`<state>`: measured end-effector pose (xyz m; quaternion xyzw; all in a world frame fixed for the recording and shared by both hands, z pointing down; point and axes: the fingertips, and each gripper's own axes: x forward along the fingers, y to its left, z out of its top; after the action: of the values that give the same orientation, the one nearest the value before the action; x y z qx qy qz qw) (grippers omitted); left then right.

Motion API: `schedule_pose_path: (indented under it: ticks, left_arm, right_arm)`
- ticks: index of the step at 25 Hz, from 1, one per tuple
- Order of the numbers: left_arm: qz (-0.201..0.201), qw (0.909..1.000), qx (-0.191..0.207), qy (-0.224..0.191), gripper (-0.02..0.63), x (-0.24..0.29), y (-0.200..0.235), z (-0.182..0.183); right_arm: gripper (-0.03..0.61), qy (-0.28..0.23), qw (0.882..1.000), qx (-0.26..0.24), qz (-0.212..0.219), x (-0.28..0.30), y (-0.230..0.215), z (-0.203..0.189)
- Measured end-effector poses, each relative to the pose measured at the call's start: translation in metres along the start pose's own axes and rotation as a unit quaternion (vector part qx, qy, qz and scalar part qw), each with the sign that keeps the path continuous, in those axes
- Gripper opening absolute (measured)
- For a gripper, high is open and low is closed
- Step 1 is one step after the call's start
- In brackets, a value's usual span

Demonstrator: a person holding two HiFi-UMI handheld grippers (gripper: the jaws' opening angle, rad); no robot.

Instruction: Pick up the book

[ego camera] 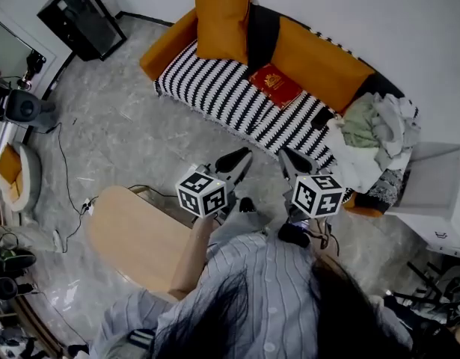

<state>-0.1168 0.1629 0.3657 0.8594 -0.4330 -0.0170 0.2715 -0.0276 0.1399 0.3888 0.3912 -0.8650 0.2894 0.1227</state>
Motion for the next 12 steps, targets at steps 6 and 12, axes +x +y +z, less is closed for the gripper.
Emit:
schedule_pose_path:
  ticks: [6, 12]
  left_arm:
    - [-0.003, 0.9999, -0.005, 0.016, 0.038, 0.002, 0.017, -0.002]
    - [-0.016, 0.9992, -0.015, 0.034, 0.038, 0.02, 0.024, -0.008]
  right_arm:
    - [0.04, -0.003, 1.0, 0.009, -0.025, 0.005, -0.009, 0.003]
    - [0.04, 0.004, 0.999, 0.022, -0.038, 0.014, -0.023, 0.004]
